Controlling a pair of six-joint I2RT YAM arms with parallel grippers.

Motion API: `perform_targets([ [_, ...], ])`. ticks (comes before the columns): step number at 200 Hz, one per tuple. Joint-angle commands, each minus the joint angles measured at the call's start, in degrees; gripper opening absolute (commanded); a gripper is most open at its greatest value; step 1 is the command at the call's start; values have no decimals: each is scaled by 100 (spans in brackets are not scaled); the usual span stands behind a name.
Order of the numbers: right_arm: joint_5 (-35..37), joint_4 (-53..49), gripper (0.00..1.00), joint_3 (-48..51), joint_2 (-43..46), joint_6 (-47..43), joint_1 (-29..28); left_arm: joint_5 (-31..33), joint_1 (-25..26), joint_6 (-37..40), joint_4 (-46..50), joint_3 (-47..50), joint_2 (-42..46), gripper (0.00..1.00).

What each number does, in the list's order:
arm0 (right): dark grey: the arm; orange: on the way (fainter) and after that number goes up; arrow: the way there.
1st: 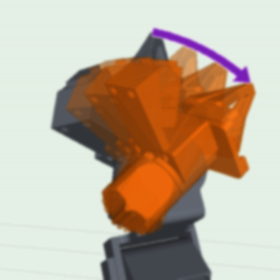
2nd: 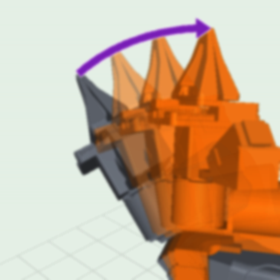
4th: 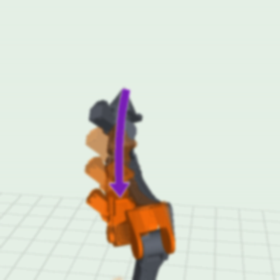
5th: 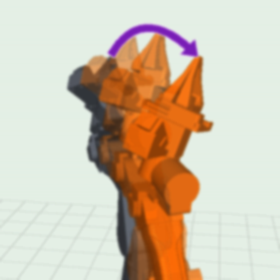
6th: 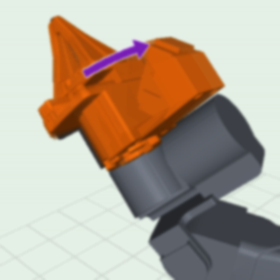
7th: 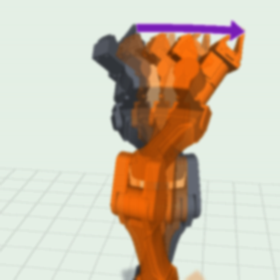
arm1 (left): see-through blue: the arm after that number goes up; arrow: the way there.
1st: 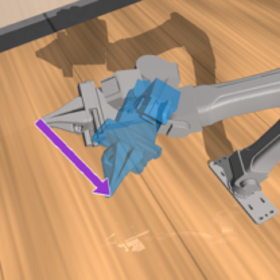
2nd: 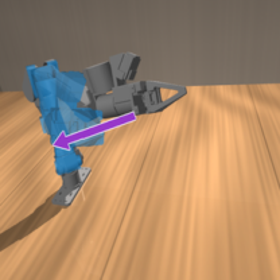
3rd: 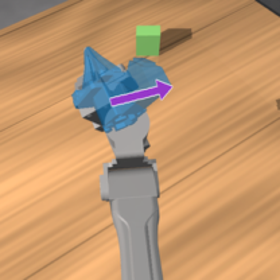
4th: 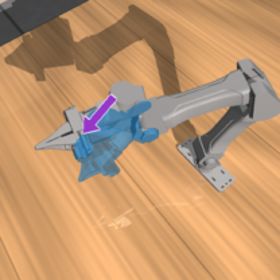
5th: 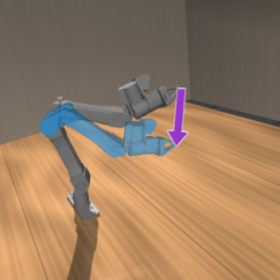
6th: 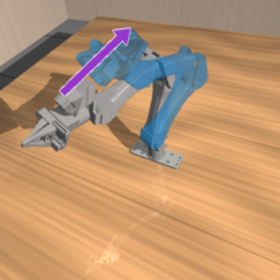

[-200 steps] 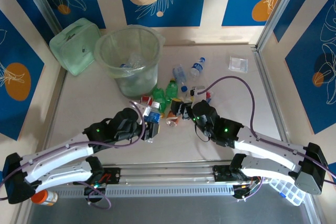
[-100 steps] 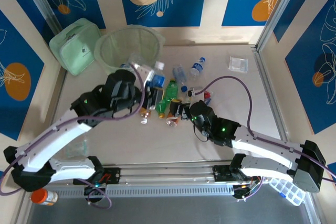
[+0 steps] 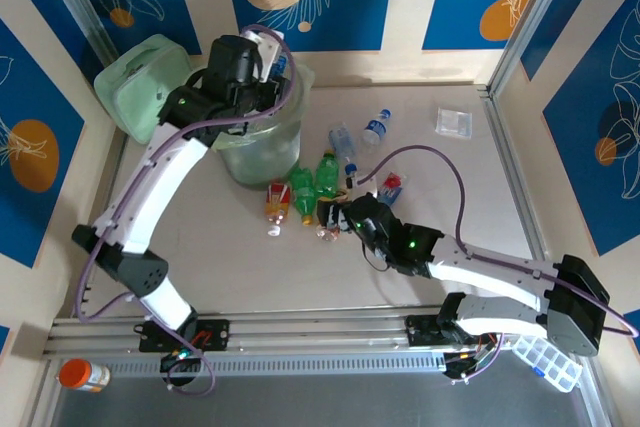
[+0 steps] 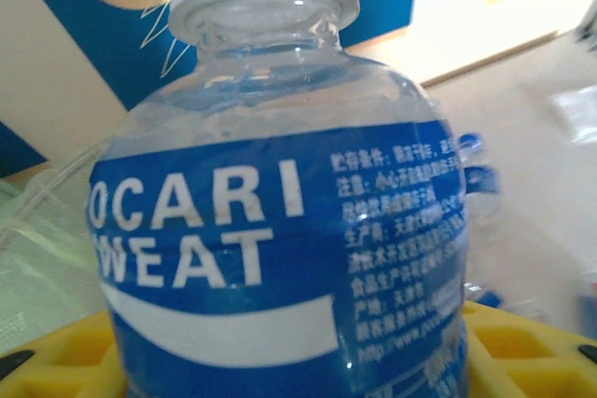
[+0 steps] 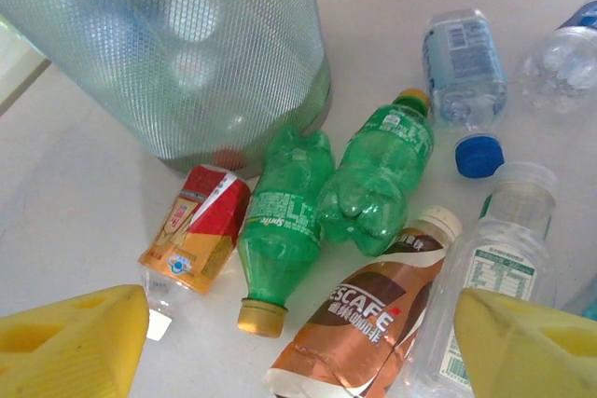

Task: Put the plastic bottles in the bin

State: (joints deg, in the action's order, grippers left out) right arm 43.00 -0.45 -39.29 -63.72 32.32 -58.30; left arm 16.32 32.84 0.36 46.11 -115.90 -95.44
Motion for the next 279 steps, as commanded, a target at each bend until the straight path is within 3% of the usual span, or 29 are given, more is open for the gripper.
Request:
perform_targets([
  [1,-28,183,86,-274,-95,-163,-113,714,-50,1144,71,-54,-331,27],
  [41,24,147,86,-377,-250,-223,-189,1310,-248,2208,-992,867,-312,27],
  [69,24,181,86,-432,-456,-245,-255,504,-832,2170,-1629,1470,1,29],
  [95,96,148,87,-573,-692,-302,-357,-244,-996,2756,-2118,2087,151,36],
  [128,188,111,87,-719,-959,-362,-495,-288,-1284,2833,-1895,1880,-228,36],
  [167,337,49,88,-889,-1185,-454,-628,-973,-1583,2719,-1408,1628,-531,39],
  [234,722,3,89,-911,-1158,-448,-728,-1271,-1609,2286,-1222,1523,-754,72],
  [279,736,2,89,-916,-1156,-476,-736,-1356,-1614,2293,-941,1391,-879,77],
])
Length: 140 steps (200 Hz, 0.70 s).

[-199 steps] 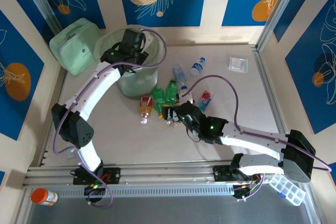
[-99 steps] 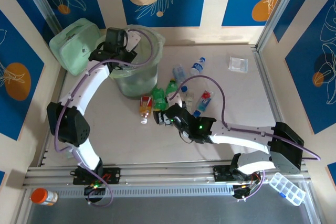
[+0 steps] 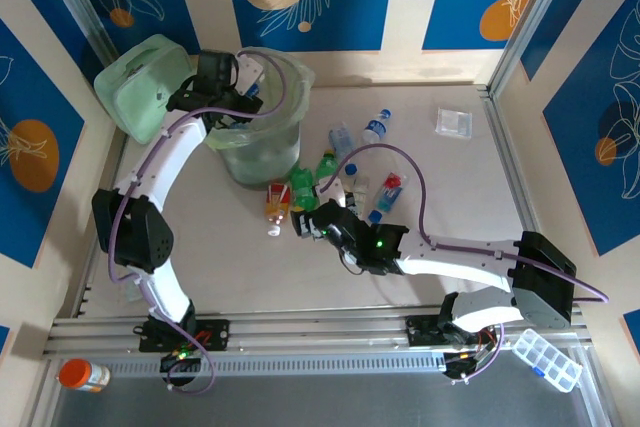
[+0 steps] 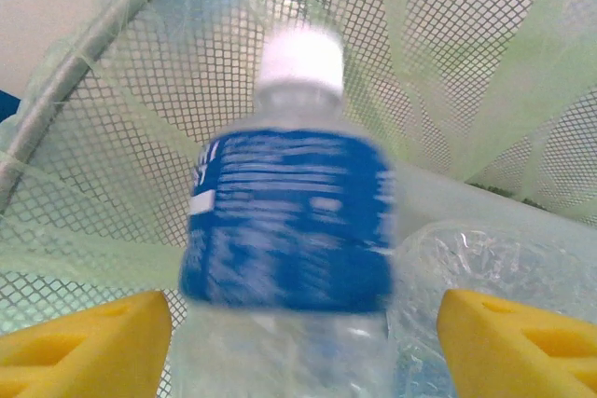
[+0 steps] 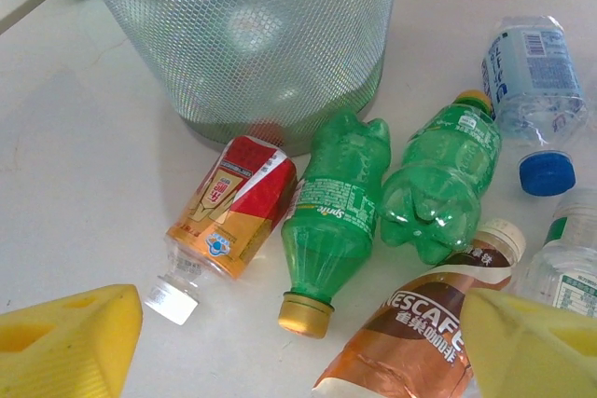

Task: Put the plastic bottles in the bin

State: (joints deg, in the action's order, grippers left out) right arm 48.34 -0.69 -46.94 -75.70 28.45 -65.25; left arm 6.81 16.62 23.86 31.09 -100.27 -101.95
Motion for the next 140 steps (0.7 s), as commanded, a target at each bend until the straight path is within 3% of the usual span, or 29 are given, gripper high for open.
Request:
perform_targets([
  [1,202,25,89,-150,40,-87,-41,-407,12,-57,567,-174,-233,78],
  [61,219,39,90,-160,18,-109,-41,-297,8,-243,482,-279,-27,86],
  [140,287,16,89,-158,79,-124,-31,-738,21,-1328,261,-771,600,87],
])
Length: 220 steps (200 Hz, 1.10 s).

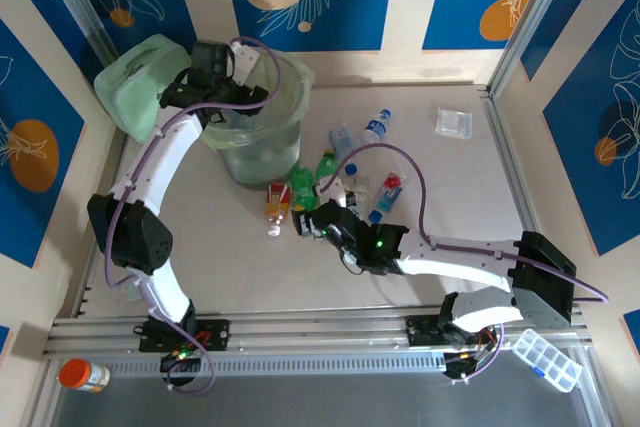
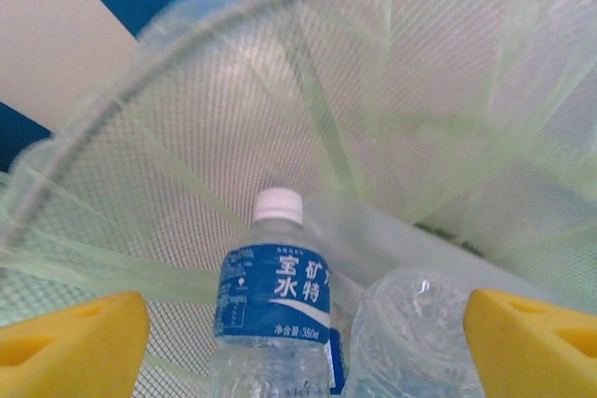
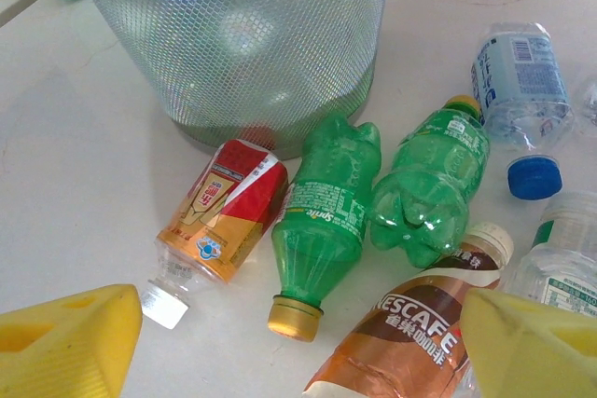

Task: Put the plastic bottles in the bin

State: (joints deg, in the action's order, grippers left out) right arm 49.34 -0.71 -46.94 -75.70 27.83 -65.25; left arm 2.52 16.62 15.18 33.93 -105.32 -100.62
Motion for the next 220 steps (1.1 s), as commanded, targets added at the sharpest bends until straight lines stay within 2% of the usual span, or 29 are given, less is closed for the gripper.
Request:
perform_targets([
  [1,188,18,89,-158,80,-61,-31,-316,23,-471,-30,-264,479,87],
  [21,215,27,89,-117,158,-51,-25,-344,17,-763,-84,-236,680,87],
  [55,123,63,89,21,408,0,48,-284,190,-1558,-405,75,1357,72],
  [100,-95,90,88,265,811,211,274,588,1192,-1856,-1488,1655,2836,69],
  [116,-165,71,88,332,943,284,360,775,1438,-2410,-1235,1823,3125,69],
  [137,-213,57,88,424,1128,379,458,364,1550,-3314,-498,1792,3329,65],
  [171,-281,1,88,559,1409,571,603,-401,1692,-4505,-584,3032,4159,66],
  [197,-359,5,88,632,1506,657,686,-747,1782,-4873,-672,3916,4530,69],
  [220,-405,-31,88,642,1490,718,772,-612,1792,-5135,-542,4445,4854,72],
])
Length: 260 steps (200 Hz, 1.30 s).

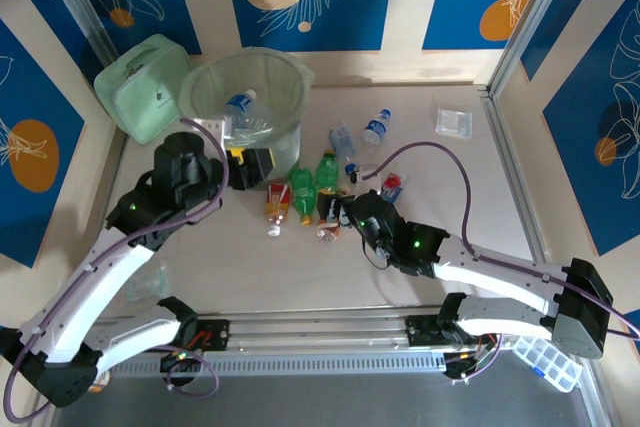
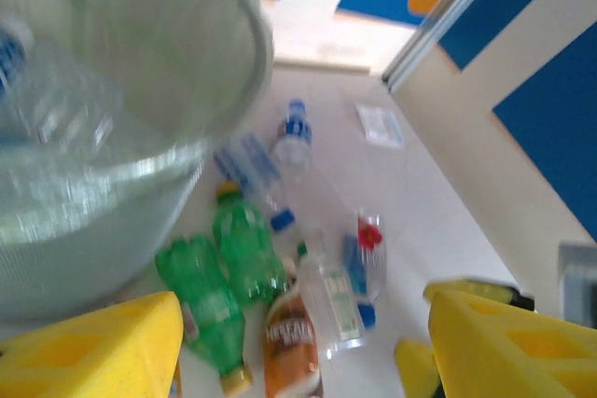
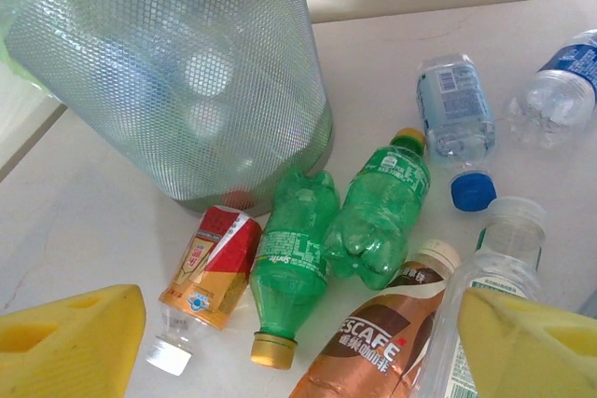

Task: Put the plastic bottles in the bin

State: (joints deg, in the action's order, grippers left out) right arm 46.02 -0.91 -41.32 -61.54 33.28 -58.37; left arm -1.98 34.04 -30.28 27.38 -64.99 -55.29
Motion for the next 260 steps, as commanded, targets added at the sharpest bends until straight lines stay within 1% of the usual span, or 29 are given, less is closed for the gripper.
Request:
perform_targets([
  [1,-74,-9,88,76,73,177,82,-154,50,-600,116,437,341,72],
  [14,-125,-22,87,86,57,221,152,-67,58,-789,158,742,570,73],
  [32,-150,-6,87,95,-1,241,223,-162,83,-856,-51,1273,857,75],
  [60,-159,-91,87,45,-153,262,427,-11,258,-668,-331,2011,1262,78],
  [72,-243,-132,87,48,-182,292,555,179,421,-530,-459,2298,1426,82],
  [83,-332,-143,87,69,-207,296,675,288,500,-396,-502,2487,1497,83],
  [104,-321,-138,87,50,-290,243,807,442,507,-352,-841,3000,1685,87],
  [113,-341,-165,87,21,-351,238,863,602,507,-473,-966,3240,1805,91],
  [122,-369,-252,87,-43,-420,274,941,717,498,-548,-1094,3438,1924,100],
  [146,-587,-373,87,-192,-583,247,1193,1046,464,-568,-1148,3678,2010,99],
  [164,-835,-610,86,-420,-744,328,1438,1202,369,-996,-1174,3863,1929,99],
  [174,-916,-752,86,-589,-849,355,1535,1523,365,-1440,-1150,4007,1841,99],
  [183,-919,-931,86,-797,-963,380,1597,1928,346,-2106,-820,4055,1706,99],
  [191,-955,-1023,86,-961,-1089,355,1654,2080,275,-2539,-482,3984,1535,99],
  [211,-920,-1350,86,-1521,-1483,360,1811,2205,155,-2831,306,3490,1174,100],
  [225,-925,-1527,87,-1951,-1810,408,2019,2063,146,-2749,411,3341,1099,100],
  [235,-917,-1727,87,-2294,-2078,541,2221,1828,115,-2650,234,3380,1164,99],
  [247,-1022,-1856,87,-2681,-2413,671,2499,1316,30,-2543,-153,3497,1291,99],
  [260,-1044,-2003,87,-3124,-2841,882,2776,579,-222,-2284,-620,3638,1398,99],
])
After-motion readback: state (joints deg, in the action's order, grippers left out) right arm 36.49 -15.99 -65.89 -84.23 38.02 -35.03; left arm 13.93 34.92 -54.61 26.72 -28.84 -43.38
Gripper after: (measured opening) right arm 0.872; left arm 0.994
